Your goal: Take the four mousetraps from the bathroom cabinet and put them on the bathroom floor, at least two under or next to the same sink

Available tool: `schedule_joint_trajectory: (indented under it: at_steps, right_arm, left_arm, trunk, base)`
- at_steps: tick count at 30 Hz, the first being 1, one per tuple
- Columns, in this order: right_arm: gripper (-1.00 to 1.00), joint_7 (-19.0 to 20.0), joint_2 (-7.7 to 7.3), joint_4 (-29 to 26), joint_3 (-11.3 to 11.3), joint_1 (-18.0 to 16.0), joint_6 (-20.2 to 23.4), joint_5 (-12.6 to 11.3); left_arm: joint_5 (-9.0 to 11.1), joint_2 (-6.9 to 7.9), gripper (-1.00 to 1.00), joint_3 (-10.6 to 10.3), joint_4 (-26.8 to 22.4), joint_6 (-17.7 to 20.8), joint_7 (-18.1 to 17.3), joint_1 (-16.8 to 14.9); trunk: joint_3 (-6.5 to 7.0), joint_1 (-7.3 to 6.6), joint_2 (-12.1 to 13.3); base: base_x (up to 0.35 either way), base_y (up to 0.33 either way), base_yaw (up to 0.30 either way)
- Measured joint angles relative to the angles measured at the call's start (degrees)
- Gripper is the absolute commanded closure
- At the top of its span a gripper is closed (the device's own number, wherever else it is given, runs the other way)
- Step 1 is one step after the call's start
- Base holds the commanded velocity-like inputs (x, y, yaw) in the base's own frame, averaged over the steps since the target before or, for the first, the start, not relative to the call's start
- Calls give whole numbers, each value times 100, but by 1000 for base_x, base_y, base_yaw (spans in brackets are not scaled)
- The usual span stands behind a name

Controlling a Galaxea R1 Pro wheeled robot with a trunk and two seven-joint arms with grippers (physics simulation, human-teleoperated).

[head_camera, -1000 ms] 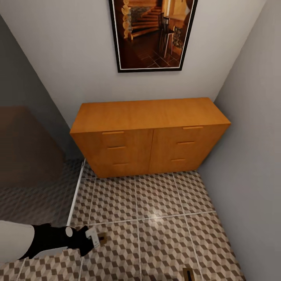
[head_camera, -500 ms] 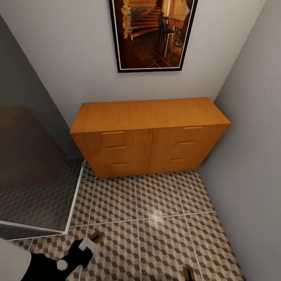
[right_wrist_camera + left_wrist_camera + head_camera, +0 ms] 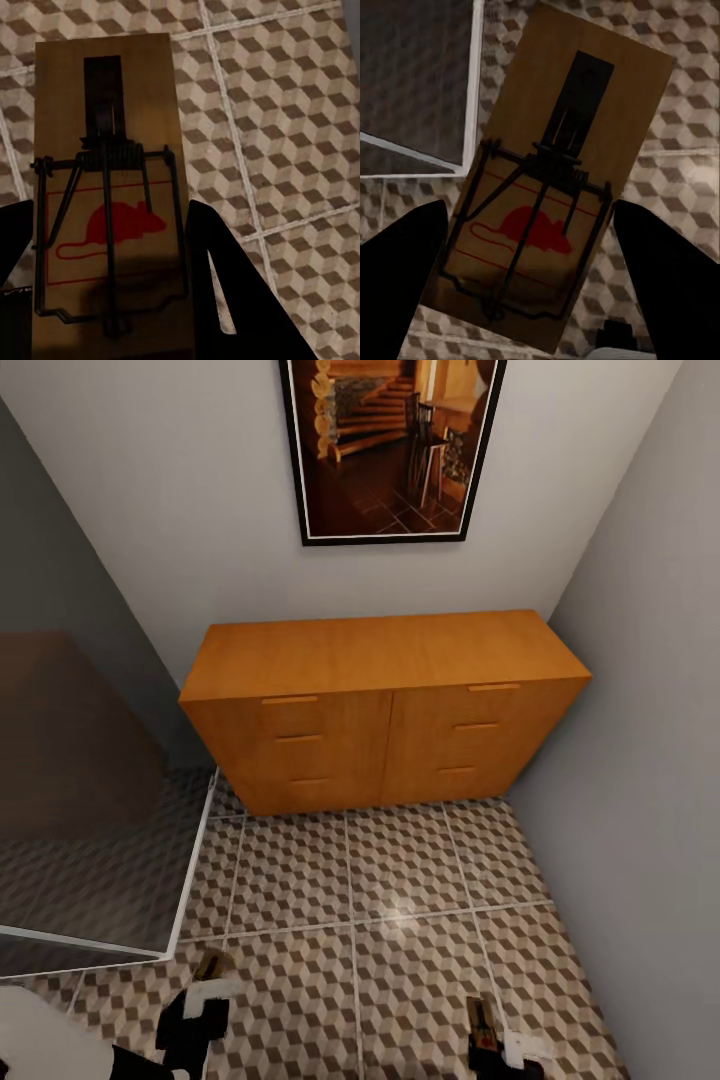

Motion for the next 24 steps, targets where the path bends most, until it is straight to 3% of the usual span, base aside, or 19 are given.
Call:
schedule_joint_trajectory:
  at_steps: [3,8,11,14,18,19,21,24]
  right_arm:
    - [100,-4,-3,-316,0,0,129,233]
    - [100,18,17,-523,-5,1,165,905]
    - [100,24,23,-538,-7,1,166,1011]
    - [100,35,16,-543,-8,1,166,1048]
    - [100,60,5,-544,-3,1,158,1057]
    - [100,68,7,-545,2,1,149,1058]
    - [100,71,9,-545,11,1,135,1062]
    - [100,66,9,-545,6,1,119,1065]
  left_arm:
    - [102,-247,100,5,815,-637,531,308]
    - [145,-376,100,27,1924,-871,745,484]
    - [147,-455,100,58,2319,-890,738,497]
    - [160,-498,100,76,2323,-901,657,502]
    - [166,-479,100,62,1789,-903,-96,503]
    - [156,-432,100,54,1657,-873,-667,503]
    - [173,-365,100,51,1585,-855,-1250,503]
    - [184,-299,100,50,1545,-777,-1825,507]
  trunk:
    - [0,0,0]
    - [0,0,0]
    - [0,0,0]
    - [0,0,0]
    - [0,0,0]
    - [0,0,0]
    - [0,0,0]
    - [0,0,0]
  base:
    - [0,0,0]
    - [0,0,0]
    - [0,0,0]
    - [0,0,0]
    - [0,0,0]
    - [0,0,0]
    - [0,0,0]
    - [0,0,0]
